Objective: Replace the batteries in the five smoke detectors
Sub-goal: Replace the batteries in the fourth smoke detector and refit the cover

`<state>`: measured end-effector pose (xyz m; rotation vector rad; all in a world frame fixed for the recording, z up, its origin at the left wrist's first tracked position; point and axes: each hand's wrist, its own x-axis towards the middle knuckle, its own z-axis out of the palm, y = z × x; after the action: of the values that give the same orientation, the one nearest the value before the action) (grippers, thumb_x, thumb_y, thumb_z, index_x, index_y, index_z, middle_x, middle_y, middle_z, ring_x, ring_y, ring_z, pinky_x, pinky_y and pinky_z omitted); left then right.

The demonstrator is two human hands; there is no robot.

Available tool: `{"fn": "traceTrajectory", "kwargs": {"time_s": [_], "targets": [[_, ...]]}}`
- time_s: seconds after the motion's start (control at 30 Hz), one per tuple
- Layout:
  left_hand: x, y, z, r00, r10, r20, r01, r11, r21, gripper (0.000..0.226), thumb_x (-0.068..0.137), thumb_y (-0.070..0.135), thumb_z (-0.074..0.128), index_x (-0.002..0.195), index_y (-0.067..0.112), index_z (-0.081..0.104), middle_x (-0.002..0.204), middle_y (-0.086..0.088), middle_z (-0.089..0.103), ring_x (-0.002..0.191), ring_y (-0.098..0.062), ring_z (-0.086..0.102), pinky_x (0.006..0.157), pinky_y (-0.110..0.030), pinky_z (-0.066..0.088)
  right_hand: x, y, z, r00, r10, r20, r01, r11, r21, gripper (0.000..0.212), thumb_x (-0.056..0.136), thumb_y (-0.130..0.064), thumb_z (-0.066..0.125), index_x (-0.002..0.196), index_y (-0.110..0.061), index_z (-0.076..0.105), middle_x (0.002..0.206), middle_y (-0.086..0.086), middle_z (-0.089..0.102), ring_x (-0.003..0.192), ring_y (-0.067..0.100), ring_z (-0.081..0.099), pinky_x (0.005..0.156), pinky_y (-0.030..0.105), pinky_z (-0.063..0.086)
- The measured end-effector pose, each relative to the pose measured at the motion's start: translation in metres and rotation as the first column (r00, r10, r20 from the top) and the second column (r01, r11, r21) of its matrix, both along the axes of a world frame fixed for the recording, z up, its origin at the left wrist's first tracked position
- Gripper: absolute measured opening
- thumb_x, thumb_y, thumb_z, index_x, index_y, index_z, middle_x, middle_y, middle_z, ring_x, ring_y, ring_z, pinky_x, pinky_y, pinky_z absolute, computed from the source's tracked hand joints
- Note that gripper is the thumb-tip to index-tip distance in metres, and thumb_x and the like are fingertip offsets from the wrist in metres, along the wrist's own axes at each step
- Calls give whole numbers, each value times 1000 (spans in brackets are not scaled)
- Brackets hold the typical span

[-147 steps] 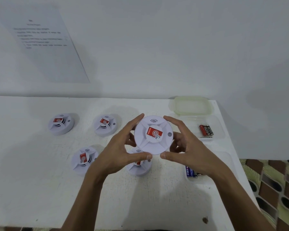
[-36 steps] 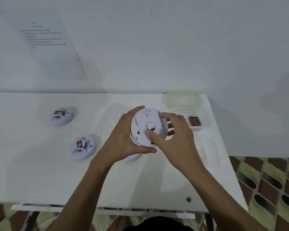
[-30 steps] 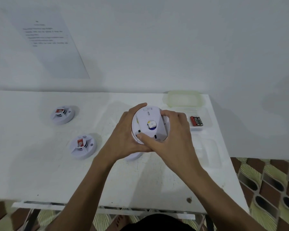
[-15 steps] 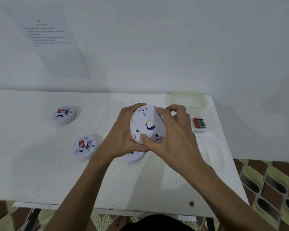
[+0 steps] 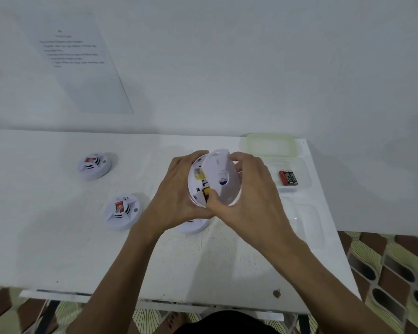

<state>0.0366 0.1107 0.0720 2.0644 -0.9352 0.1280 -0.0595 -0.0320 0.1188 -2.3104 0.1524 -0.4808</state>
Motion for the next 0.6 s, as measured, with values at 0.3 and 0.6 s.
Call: {"fn": "traceTrajectory", "kwargs": {"time_s": [0.3,0.6], "targets": [[-1,27,1,997,72,-21,-72,997,-10,90,49,65,75,125,56,27,122,48,32,115,9,40,96,-12,34,-33,-29,-14,961,258,-100,70,126,990,22,90,-14,52,109,-6,61,109,19,70,99,34,67,72,44,59],[-8,40,-9,993,111,-40,-110,994,16,88,52,68,72,126,46,30,122,38,36,113,6,41,97,-21,37,-57,-10,-98,889,78,-451,70,950,303,12,90,-24,63,82,-17,69,75,-3,67,66,10,64,66,38,59]]}}
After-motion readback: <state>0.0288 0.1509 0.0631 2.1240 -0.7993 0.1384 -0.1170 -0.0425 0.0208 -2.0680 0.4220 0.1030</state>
